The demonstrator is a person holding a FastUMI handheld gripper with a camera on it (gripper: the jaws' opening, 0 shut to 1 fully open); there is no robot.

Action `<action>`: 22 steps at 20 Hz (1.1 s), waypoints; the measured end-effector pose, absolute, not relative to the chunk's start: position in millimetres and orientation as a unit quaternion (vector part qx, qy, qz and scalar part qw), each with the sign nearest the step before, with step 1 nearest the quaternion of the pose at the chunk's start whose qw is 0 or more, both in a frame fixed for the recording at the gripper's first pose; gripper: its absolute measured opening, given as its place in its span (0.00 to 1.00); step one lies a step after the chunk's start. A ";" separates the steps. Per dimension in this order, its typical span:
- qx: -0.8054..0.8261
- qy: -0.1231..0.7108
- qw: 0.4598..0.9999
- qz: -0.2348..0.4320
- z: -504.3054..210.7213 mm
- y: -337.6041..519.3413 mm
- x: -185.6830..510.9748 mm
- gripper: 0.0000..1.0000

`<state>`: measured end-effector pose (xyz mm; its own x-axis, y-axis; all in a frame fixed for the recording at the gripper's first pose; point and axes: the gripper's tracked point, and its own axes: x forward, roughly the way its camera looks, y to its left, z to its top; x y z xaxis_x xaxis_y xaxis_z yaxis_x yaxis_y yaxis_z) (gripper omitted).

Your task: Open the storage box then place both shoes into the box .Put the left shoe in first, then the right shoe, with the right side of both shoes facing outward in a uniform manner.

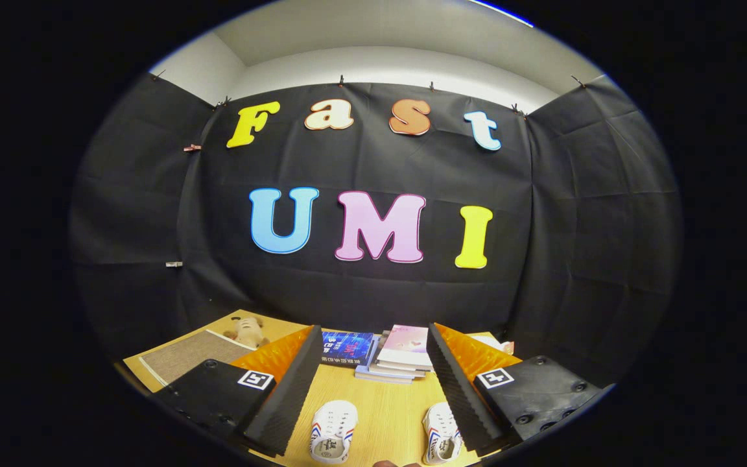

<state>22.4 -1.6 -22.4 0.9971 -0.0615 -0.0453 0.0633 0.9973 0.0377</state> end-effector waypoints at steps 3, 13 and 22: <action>0.031 0.038 0.998 -0.032 -34.6 3.1 24.3 0.98; 0.142 0.192 0.968 0.074 -121.1 68.2 31.6 0.99; 0.280 0.371 0.841 0.277 -200.8 176.4 2.2 0.98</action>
<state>2.2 176.4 -200.8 0.5711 0.6741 -0.4684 -0.2582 0.6891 0.6771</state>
